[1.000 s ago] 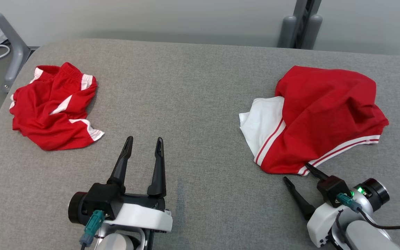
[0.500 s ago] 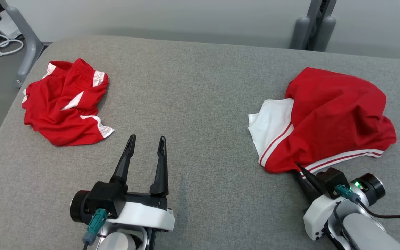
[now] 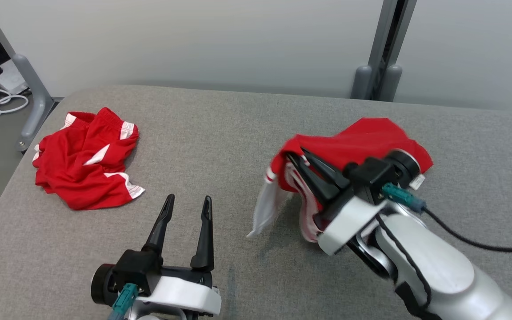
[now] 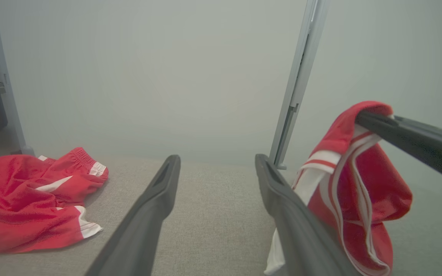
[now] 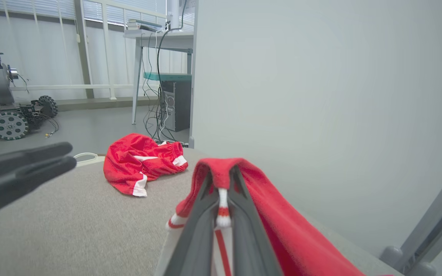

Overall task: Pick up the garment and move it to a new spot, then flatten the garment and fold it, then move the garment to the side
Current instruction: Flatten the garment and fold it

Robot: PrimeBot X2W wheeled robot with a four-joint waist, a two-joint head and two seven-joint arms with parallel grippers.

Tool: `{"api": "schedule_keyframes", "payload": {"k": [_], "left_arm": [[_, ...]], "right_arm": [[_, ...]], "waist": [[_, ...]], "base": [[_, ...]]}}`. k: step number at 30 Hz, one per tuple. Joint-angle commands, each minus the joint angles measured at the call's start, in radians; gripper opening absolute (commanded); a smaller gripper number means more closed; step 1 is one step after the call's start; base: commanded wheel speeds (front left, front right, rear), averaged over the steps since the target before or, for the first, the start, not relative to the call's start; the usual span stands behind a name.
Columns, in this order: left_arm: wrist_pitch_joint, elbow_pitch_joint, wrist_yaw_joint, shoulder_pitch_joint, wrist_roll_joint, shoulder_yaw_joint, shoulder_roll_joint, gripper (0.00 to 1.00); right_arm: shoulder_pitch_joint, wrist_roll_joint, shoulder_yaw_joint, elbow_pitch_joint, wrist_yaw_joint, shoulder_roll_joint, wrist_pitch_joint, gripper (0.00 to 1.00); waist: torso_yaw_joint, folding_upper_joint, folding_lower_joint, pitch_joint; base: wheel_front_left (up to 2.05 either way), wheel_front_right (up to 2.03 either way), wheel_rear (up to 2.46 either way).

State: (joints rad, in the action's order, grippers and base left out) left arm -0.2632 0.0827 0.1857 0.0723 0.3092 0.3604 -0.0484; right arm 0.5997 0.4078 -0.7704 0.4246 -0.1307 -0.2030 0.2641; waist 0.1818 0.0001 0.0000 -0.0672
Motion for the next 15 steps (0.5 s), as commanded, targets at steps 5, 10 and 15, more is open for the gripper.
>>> {"api": "schedule_keyframes", "payload": {"k": [5, 10, 15], "left_arm": [[-0.001, -0.002, -0.002, -0.037, 0.003, -0.022, -0.004, 1.0], [-0.001, -0.013, 0.001, -0.053, 0.006, -0.032, -0.004, 1.0], [-0.001, -0.028, 0.009, -0.041, 0.011, -0.025, -0.004, 1.0]], "right_arm": [[0.187, 0.137, 0.011, -0.1, 0.0, 0.047, 0.002, 0.0], [0.282, 0.249, 0.134, -0.113, 0.0, 0.011, -0.006, 0.0], [0.234, 0.216, 0.21, -0.001, 0.0, -0.13, -0.048, 0.0]], "waist": [[-0.012, -0.0001, 0.0, 0.048], [-0.032, -0.0001, 0.0, 0.055], [-0.048, -0.0001, 0.0, 0.033]], "base": [[0.0, 0.0, 0.0], [0.0, 0.0, 0.0], [0.0, 0.0, 0.0]]}}
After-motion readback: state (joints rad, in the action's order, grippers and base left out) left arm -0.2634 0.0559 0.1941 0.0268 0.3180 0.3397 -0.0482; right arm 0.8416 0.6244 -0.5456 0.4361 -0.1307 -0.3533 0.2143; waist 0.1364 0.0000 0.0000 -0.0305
